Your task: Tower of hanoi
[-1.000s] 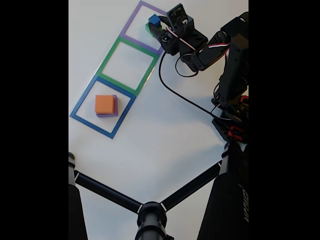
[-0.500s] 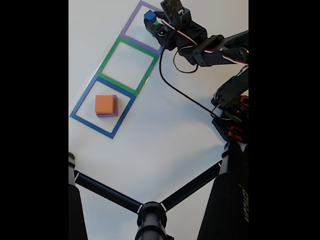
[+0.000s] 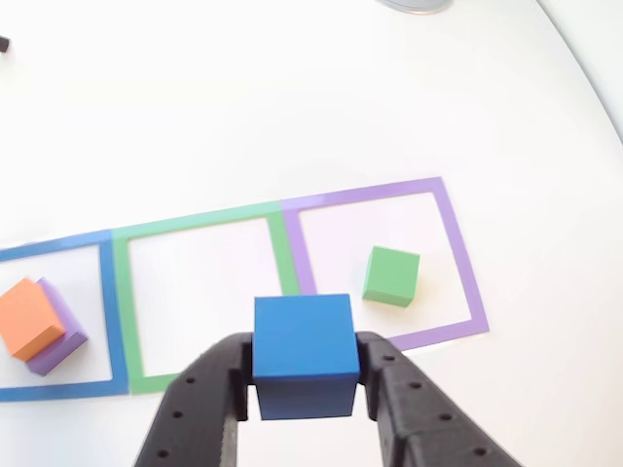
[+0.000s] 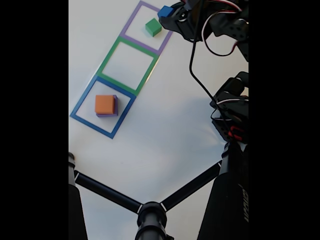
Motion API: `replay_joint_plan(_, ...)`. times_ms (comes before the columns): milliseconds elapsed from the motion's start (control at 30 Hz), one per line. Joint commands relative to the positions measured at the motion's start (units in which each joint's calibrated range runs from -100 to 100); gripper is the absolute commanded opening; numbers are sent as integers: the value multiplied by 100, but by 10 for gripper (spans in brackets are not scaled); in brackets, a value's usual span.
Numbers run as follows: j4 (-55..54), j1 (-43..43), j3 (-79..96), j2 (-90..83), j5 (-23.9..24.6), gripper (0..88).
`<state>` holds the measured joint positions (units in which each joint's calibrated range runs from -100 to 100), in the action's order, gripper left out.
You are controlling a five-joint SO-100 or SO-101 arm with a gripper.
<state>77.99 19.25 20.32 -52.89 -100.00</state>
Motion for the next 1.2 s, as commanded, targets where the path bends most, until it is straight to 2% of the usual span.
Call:
replay_joint_plan(0, 1108, -516, -1632, -189, 0, 18)
replay_joint_plan(167, 1521, -986, -2168, -213, 0, 18)
replay_joint_plan(367, 1512, -1340, -2186, -238, 0, 18)
replay_joint_plan(533, 1326, -1580, -1832, -246, 0, 20)
replay_joint_plan(633, 857, -1685, -1186, -327, 0, 22)
replay_joint_plan(833, -941, -1762, 768, -423, 0, 23)
replay_joint_plan(1167, -6172, -1714, 4786, 214, 0, 23)
